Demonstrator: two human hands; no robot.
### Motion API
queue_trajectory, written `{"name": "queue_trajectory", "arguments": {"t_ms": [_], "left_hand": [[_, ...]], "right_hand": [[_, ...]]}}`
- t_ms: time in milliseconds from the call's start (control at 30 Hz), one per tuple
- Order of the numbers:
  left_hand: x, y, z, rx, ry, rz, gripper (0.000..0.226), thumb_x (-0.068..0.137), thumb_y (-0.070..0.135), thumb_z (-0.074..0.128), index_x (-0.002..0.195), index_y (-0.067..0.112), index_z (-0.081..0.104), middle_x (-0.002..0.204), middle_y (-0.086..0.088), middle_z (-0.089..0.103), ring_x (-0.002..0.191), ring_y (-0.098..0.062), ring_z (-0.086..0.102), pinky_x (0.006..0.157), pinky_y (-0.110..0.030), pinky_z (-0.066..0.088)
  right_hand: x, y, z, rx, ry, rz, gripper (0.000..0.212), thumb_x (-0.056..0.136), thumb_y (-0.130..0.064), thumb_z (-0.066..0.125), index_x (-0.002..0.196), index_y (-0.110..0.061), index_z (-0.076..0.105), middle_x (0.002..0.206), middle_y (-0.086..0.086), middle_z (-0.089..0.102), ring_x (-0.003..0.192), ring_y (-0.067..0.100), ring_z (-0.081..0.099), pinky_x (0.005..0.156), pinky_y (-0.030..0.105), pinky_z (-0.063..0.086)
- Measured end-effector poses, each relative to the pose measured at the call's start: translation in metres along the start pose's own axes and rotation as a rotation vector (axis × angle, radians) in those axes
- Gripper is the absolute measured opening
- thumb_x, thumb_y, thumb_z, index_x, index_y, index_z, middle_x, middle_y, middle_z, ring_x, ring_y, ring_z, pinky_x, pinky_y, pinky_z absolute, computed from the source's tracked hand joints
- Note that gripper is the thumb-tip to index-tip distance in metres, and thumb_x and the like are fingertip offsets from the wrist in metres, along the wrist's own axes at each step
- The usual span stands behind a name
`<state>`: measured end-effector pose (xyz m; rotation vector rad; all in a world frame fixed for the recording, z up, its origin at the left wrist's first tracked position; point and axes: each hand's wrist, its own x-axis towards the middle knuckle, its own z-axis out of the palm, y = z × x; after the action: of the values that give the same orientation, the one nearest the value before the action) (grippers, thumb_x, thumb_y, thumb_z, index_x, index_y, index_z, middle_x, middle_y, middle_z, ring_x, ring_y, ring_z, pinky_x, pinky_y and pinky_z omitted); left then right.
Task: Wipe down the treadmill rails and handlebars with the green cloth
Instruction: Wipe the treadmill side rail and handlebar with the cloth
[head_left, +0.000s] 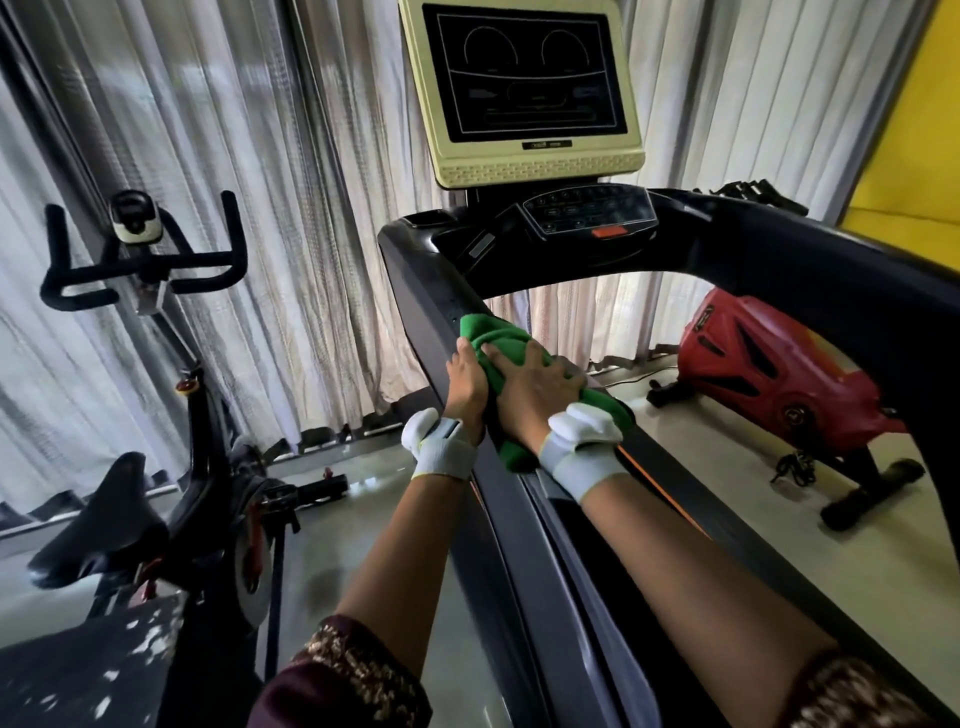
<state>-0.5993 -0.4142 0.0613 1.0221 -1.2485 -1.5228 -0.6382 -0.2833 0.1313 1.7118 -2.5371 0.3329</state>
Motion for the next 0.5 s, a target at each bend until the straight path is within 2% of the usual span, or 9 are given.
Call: {"name": "queue_trajectory", "arguments": {"t_ms": [233,400,500], "left_hand": [[0.022,-0.008,-0.008,-0.022,-0.015,-0.039,0.116,0.052,0.090,0.026,0.145,0.022,0.036,0.157,-0.005,0.029,0.147,-0.019,0.024,0.120,-0.043,0.022],[0.018,0.002,-0.004,-0.026,-0.009,0.019,0.111,0.054,0.084,0.022,0.146,0.022,0.035,0.156,-0.008,0.031,0.146,-0.022,0.026,0.120,-0.045,0.022],[0.017,0.002,-0.002,-0.031,0.010,0.016,0.112,0.054,0.083,0.022,0.146,0.021,0.034,0.156,-0.008,0.029,0.147,-0.023,0.025,0.120,-0.046,0.022]], "right_hand": [[-0.024,0.010,0.012,-0.044,0.105,-0.006,0.065,0.084,-0.056,0.049,0.142,-0.051,0.021,0.153,0.009,0.017,0.127,0.042,0.030,0.100,0.052,0.027],[0.015,-0.007,-0.003,0.016,-0.010,0.040,0.063,0.089,-0.047,0.047,0.144,-0.050,0.018,0.151,0.011,0.021,0.129,0.044,0.029,0.102,0.054,0.027],[0.007,-0.004,-0.003,-0.007,0.000,0.031,0.065,0.089,-0.047,0.047,0.145,-0.050,0.015,0.152,0.012,0.018,0.129,0.044,0.028,0.103,0.053,0.027]]}}
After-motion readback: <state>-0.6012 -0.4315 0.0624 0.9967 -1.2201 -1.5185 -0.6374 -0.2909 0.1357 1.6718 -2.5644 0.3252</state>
